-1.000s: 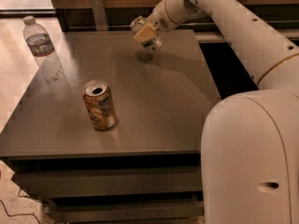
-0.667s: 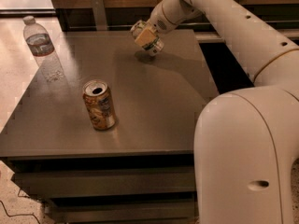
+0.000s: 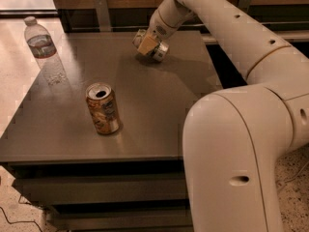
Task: Knock 7up can over
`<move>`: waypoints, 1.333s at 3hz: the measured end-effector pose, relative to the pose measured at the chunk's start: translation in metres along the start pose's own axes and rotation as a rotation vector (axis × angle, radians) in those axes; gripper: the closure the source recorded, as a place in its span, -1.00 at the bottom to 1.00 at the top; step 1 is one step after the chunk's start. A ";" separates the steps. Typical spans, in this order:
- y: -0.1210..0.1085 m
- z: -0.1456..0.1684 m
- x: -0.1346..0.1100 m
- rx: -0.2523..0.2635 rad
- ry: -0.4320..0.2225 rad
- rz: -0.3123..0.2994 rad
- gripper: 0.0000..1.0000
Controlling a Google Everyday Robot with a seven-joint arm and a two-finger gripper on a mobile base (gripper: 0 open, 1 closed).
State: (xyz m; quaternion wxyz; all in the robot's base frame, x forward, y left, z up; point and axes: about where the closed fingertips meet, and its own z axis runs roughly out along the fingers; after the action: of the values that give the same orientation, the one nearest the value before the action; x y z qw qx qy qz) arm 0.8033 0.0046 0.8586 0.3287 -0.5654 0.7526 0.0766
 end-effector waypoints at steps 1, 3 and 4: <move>0.009 0.023 -0.001 -0.063 -0.009 -0.018 1.00; 0.013 0.032 -0.002 -0.085 -0.011 -0.023 0.47; 0.013 0.032 -0.002 -0.085 -0.011 -0.023 0.04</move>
Offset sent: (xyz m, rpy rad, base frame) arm 0.0135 0.0483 -0.0504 0.0848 0.1376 0.1888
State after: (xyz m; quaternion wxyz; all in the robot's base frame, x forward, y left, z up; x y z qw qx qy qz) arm 0.8052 0.0263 0.8325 0.3094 -0.5872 0.7401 0.1081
